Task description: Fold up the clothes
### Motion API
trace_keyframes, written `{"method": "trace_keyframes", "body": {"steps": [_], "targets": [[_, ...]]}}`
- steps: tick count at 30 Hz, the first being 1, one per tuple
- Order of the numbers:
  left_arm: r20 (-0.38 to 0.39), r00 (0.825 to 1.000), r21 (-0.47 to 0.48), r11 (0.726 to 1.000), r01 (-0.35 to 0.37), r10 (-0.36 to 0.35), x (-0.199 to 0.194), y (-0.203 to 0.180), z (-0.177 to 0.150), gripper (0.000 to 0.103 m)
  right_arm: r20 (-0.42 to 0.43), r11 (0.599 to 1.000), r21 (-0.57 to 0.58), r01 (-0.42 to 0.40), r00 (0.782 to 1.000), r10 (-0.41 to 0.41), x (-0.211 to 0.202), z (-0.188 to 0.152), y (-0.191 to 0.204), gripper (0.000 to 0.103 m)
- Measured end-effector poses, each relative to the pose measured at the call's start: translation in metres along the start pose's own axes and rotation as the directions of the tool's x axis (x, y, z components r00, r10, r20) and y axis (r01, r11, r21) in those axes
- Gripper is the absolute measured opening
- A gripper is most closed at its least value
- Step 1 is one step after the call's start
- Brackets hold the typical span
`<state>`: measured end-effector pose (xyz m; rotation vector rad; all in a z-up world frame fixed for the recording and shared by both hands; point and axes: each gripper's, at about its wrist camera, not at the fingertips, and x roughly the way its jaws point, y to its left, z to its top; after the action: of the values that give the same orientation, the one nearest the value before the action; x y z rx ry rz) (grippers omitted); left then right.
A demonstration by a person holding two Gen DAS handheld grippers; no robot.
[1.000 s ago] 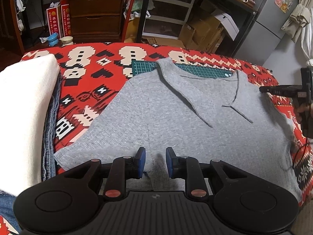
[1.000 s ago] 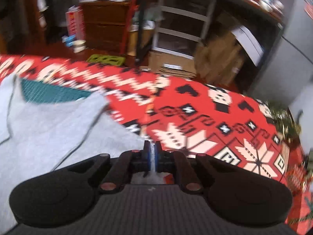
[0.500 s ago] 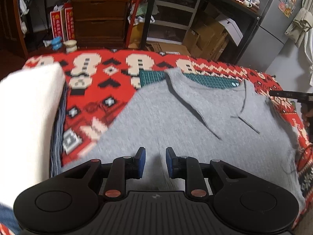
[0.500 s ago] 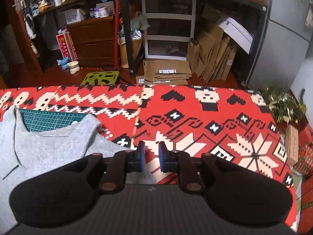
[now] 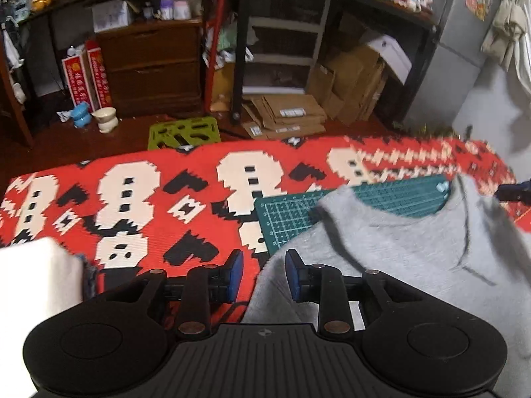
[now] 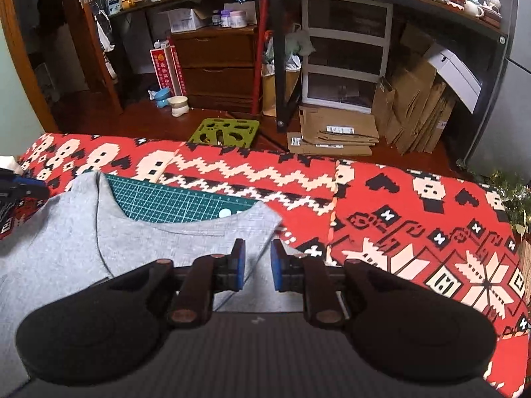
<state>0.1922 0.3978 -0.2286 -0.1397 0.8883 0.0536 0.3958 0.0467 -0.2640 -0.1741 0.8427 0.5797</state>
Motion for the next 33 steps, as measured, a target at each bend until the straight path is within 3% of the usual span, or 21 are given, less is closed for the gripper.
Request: {"method": "trace_keyframes", "body": {"steps": [3, 5, 8, 12, 16, 20, 22, 23, 25, 30, 33], "targets": [[-0.019, 1.000, 0.049, 0.999, 0.004, -0.004, 0.009, -0.003, -0.003, 0.008, -0.012, 1.000, 0.007, 0.009, 1.000, -0.009, 0.002, -0.002, -0.003, 0.018], [-0.016, 1.000, 0.102, 0.994, -0.024, 0.025, 0.012, -0.009, -0.006, 0.005, -0.020, 1.000, 0.007, 0.014, 1.000, -0.014, 0.004, -0.004, -0.006, 0.018], [0.018, 0.994, 0.189, 0.976, -0.112, 0.111, 0.012, -0.019, -0.011, 0.005, -0.031, 1.000, 0.014, 0.022, 0.999, -0.021, 0.008, -0.007, -0.008, 0.018], [0.015, 0.994, 0.140, 0.984, -0.108, 0.107, 0.013, -0.015, -0.008, 0.005, -0.027, 0.999, 0.043, 0.017, 1.000, -0.015, 0.008, -0.008, -0.009, 0.018], [0.017, 0.995, 0.108, 0.989, -0.097, 0.096, 0.007, -0.012, -0.005, 0.017, -0.020, 0.999, 0.038, 0.010, 1.000, -0.010, 0.008, -0.007, -0.007, 0.019], [0.101, 0.994, 0.079, 0.995, -0.056, 0.048, -0.008, -0.015, 0.010, 0.021, -0.016, 1.000, 0.024, 0.009, 1.000, -0.009, 0.014, 0.002, -0.004, 0.019], [0.116, 0.992, 0.074, 0.996, 0.043, -0.051, -0.010, -0.022, 0.019, 0.020, -0.027, 1.000, 0.015, 0.002, 1.000, -0.002, 0.023, 0.007, -0.002, 0.019], [0.123, 0.987, 0.072, 0.993, 0.093, -0.102, -0.011, -0.025, 0.024, 0.009, -0.033, 1.000, 0.011, -0.001, 0.999, 0.001, 0.027, 0.010, 0.000, 0.019], [0.083, 0.980, 0.091, 0.980, 0.175, -0.183, 0.000, -0.038, 0.031, 0.004, -0.044, 1.000, 0.002, -0.008, 0.999, 0.008, 0.036, 0.016, 0.002, 0.019], [-0.018, 0.992, 0.114, 0.986, 0.122, -0.121, 0.047, -0.056, 0.041, 0.003, -0.077, 1.000, 0.024, 0.000, 0.997, 0.002, 0.061, 0.022, 0.001, 0.019], [-0.001, 0.989, 0.038, 0.989, 0.146, -0.146, 0.057, -0.046, 0.046, 0.003, -0.063, 0.999, 0.052, -0.008, 0.998, 0.011, 0.068, 0.019, -0.003, 0.019]]}}
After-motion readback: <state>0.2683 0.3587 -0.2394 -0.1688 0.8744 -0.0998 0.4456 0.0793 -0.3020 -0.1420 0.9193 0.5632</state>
